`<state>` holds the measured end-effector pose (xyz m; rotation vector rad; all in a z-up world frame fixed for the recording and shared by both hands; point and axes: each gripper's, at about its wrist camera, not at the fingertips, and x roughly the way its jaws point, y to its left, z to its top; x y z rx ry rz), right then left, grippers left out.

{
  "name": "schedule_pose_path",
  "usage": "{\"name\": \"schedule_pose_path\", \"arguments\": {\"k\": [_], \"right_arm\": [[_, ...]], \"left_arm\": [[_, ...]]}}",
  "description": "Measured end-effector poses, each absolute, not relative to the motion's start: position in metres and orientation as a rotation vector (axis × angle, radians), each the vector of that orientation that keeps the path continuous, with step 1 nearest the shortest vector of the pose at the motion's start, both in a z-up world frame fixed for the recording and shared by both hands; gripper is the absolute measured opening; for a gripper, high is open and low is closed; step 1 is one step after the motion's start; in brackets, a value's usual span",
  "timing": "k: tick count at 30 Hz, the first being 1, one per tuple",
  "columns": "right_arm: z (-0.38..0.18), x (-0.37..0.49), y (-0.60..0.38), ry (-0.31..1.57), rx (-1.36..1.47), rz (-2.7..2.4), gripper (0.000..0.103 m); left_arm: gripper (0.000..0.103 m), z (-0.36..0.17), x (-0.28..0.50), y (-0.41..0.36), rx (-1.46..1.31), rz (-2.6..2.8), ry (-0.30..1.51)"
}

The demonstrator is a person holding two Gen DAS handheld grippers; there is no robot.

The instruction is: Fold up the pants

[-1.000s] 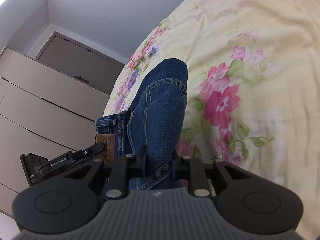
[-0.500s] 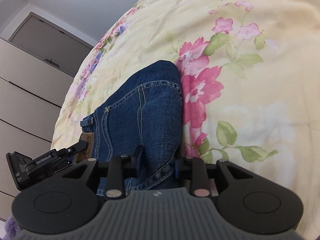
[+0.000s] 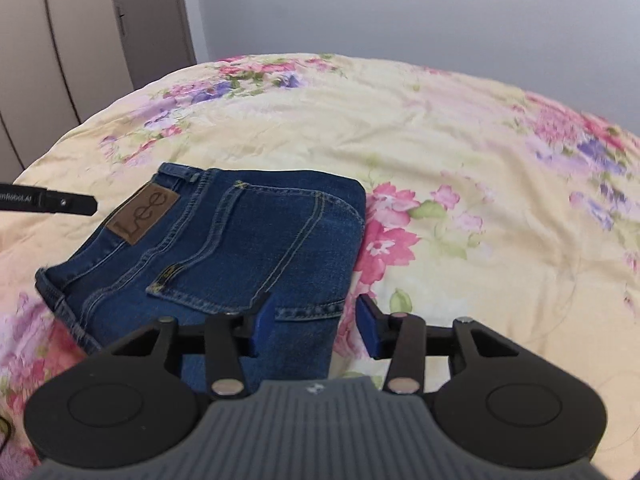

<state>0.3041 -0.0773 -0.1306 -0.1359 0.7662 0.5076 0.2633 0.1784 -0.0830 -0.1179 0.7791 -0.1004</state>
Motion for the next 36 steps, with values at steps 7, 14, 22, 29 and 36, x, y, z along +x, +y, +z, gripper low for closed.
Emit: {"name": "schedule_pose_path", "arguments": {"k": [7, 14, 22, 29, 36], "right_arm": [[-0.159, 0.268, -0.07, 0.805, -0.211, 0.534, 0.023], [-0.158, 0.273, -0.064, 0.849, -0.188, 0.506, 0.023], [-0.104, 0.251, -0.078, 0.752, -0.131, 0.515, 0.033], [-0.043, 0.202, -0.089, 0.608, -0.109, 0.541, 0.048], [-0.007, 0.147, -0.106, 0.508, -0.03, 0.543, 0.065]], "left_arm": [[0.025, -0.121, 0.264, 0.167, -0.051, -0.053, 0.891], [0.025, -0.108, 0.26, 0.168, -0.051, -0.039, 0.897], [0.028, -0.048, 0.228, 0.18, -0.031, 0.006, 0.804], [0.039, 0.031, 0.186, 0.183, -0.018, 0.036, 0.669], [0.047, 0.083, 0.125, 0.171, 0.071, 0.056, 0.603]]}}
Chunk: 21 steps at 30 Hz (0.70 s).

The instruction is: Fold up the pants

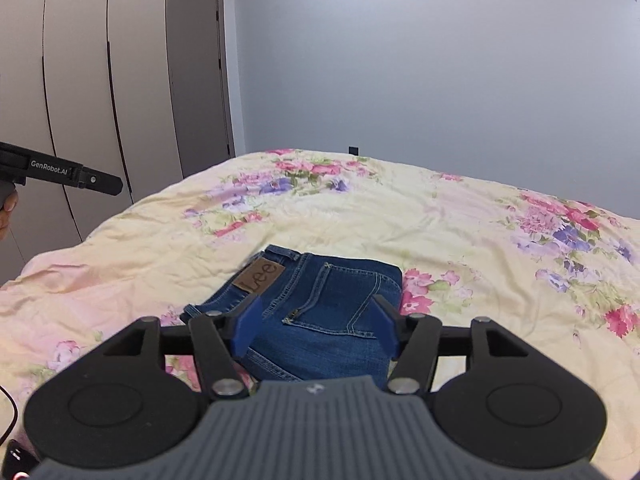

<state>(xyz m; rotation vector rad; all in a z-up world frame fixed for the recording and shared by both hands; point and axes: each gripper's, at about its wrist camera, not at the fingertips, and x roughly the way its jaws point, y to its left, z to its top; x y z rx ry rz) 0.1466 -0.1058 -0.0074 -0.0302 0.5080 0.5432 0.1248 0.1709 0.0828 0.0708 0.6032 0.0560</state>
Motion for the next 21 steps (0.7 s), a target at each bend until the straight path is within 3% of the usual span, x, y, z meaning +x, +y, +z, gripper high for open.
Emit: {"name": "schedule_pose_path", "arguments": {"k": [2, 5, 9, 21], "right_arm": [[-0.003, 0.13, -0.11, 0.482, -0.003, 0.541, 0.067], [-0.001, 0.106, -0.113, 0.457, 0.023, 0.52, 0.075], [-0.005, 0.083, -0.114, 0.463, 0.044, 0.512, 0.079], [-0.046, 0.057, -0.11, 0.542, 0.015, 0.386, 0.081]], "left_arm": [[0.053, 0.086, 0.104, 0.163, 0.109, 0.065, 0.588], [0.078, 0.082, 0.078, 0.15, 0.126, 0.077, 0.586], [0.091, 0.066, 0.052, 0.127, 0.148, 0.122, 0.563], [0.092, -0.004, 0.046, 0.081, 0.056, 0.181, 0.621]]}}
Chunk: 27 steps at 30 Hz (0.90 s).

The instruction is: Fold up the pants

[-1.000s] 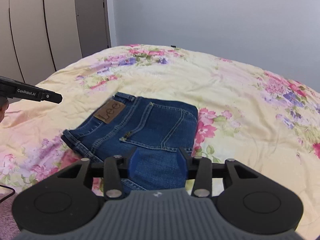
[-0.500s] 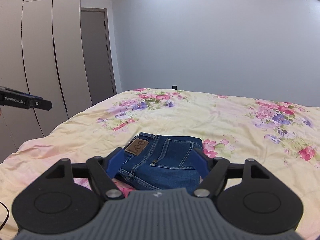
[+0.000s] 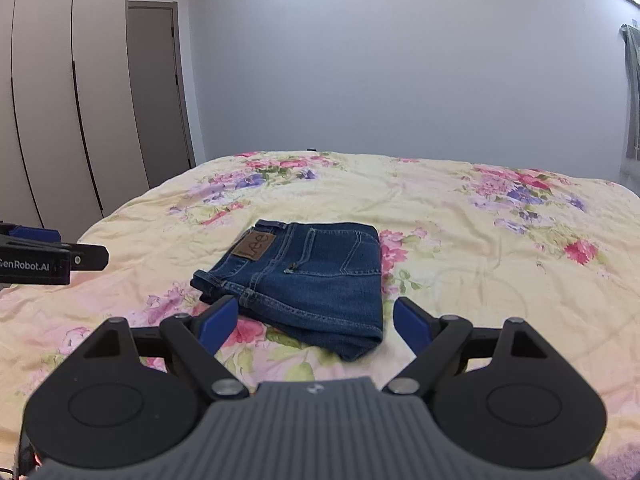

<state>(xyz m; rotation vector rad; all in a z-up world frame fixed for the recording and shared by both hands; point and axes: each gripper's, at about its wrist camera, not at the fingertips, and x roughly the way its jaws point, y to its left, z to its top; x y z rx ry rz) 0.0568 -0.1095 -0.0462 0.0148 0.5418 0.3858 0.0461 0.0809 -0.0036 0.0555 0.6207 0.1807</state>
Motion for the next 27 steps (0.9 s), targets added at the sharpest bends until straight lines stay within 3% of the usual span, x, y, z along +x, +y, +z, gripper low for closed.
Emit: {"name": "schedule_pose_path", "arguments": {"k": [9, 27], "right_arm": [[-0.07, 0.059, -0.095, 0.595, 0.007, 0.404, 0.081], [-0.062, 0.051, -0.095, 0.551, 0.005, 0.411, 0.081]], "left_arm": [[0.092, -0.027, 0.038, 0.082, 0.005, 0.209, 0.688], [0.092, -0.023, 0.039, 0.075, 0.014, 0.194, 0.691]]}}
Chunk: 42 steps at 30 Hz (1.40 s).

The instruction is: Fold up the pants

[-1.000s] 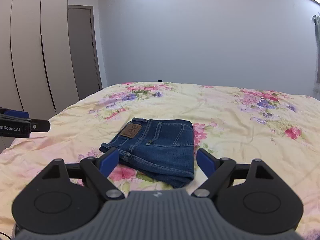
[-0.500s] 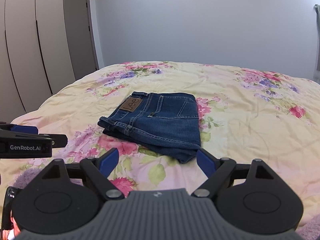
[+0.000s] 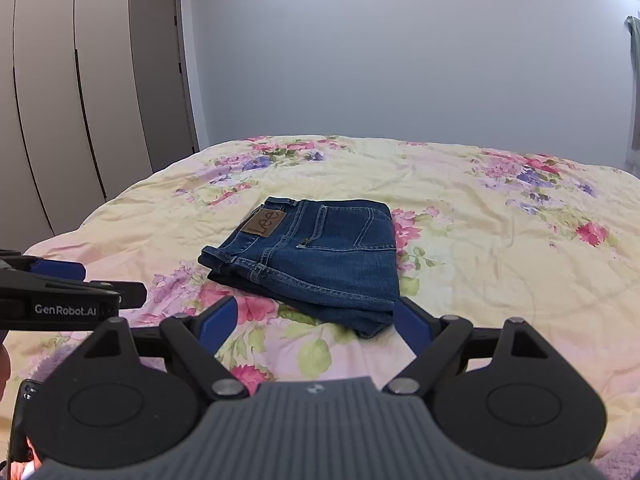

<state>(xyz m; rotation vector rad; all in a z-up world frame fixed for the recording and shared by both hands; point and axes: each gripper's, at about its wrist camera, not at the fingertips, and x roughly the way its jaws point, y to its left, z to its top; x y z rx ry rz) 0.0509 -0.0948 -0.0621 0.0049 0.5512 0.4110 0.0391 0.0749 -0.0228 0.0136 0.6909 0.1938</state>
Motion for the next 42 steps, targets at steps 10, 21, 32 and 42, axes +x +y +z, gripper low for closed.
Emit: {"name": "schedule_pose_path", "arguments": {"k": [10, 21, 32, 42], "right_arm": [[-0.059, 0.047, -0.096, 0.532, 0.001, 0.409, 0.081], [-0.059, 0.045, -0.097, 0.532, 0.003, 0.412, 0.081], [-0.06, 0.044, -0.102, 0.536, 0.016, 0.409, 0.081], [-0.059, 0.042, -0.103, 0.532, 0.022, 0.403, 0.081]], "left_arm": [[0.092, -0.021, 0.039, 0.075, 0.013, 0.191, 0.691], [0.092, -0.02, 0.037, 0.072, 0.013, 0.19, 0.689], [0.092, -0.019, 0.037, 0.064, 0.019, 0.187, 0.687], [0.092, -0.017, 0.037, 0.06, 0.028, 0.182, 0.682]]}}
